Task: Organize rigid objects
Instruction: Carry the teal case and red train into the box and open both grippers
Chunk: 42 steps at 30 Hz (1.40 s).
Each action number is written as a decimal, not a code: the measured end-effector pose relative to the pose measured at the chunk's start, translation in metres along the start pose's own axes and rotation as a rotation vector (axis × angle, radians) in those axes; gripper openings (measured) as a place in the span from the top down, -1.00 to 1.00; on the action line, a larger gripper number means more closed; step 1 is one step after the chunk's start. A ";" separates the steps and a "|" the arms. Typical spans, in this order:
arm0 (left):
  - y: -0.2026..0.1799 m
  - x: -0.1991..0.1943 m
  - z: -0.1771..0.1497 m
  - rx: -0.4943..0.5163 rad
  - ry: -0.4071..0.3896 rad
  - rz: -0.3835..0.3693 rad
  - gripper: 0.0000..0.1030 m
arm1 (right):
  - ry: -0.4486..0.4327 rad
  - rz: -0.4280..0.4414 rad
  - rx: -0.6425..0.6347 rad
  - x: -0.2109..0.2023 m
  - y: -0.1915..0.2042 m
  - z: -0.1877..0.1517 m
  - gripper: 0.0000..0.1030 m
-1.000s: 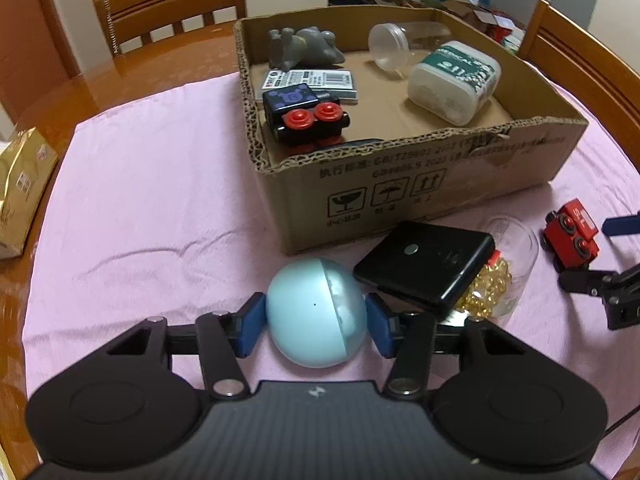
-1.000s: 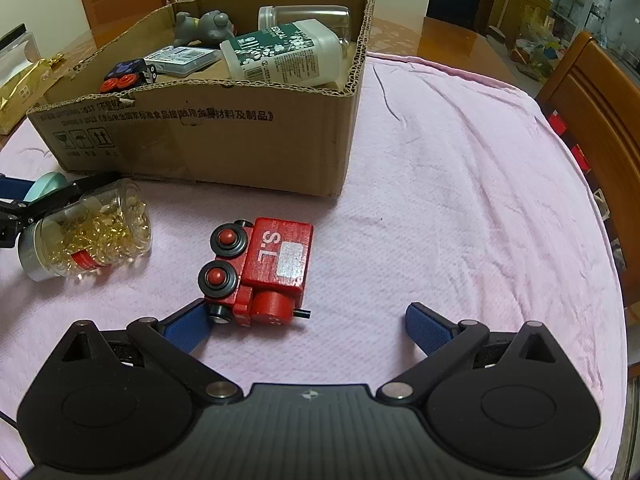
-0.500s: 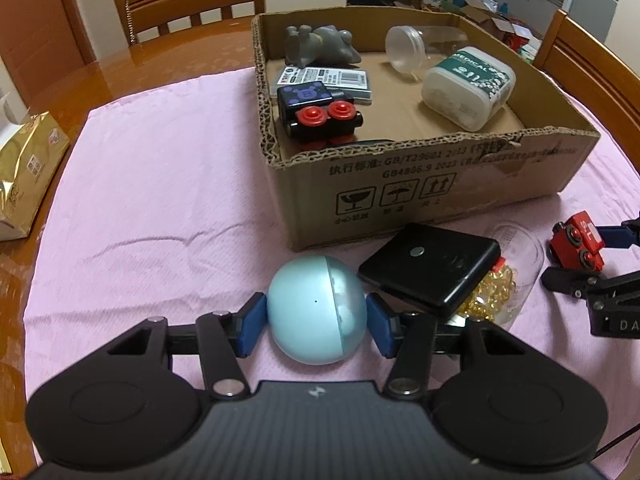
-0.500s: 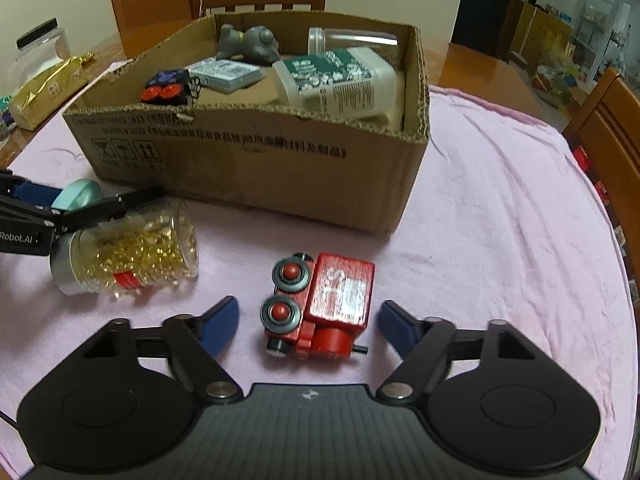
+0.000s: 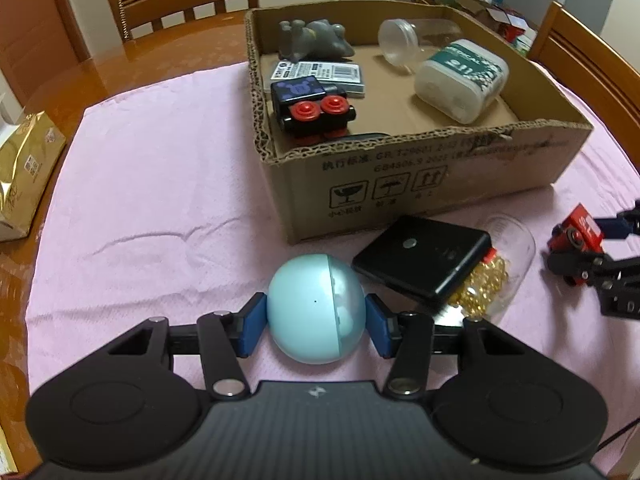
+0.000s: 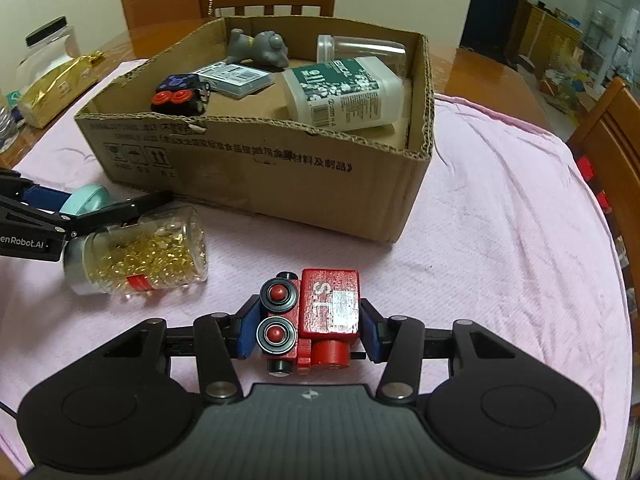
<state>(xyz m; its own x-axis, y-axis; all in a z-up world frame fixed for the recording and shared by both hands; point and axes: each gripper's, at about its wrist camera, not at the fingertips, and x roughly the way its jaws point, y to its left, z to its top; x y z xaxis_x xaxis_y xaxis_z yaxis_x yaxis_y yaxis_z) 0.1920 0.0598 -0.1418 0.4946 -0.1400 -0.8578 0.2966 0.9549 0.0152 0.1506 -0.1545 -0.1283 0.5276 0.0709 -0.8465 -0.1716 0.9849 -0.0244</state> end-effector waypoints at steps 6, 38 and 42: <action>0.001 -0.013 0.000 0.060 0.003 -0.019 -0.01 | -0.003 0.026 -0.048 -0.017 -0.004 0.009 -0.06; -0.029 -0.066 0.115 0.238 -0.181 -0.078 -0.01 | -0.178 0.095 -0.157 -0.061 -0.025 0.109 -0.96; -0.034 -0.048 0.126 0.244 -0.166 -0.080 -0.01 | -0.169 0.095 -0.092 -0.068 -0.028 0.096 -1.00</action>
<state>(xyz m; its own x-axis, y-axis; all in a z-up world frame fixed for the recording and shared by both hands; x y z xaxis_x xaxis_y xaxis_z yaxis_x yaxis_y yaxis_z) 0.2612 0.0013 -0.0363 0.5823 -0.2721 -0.7661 0.5178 0.8506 0.0915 0.1994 -0.1719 -0.0190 0.6360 0.1961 -0.7463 -0.2987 0.9543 -0.0038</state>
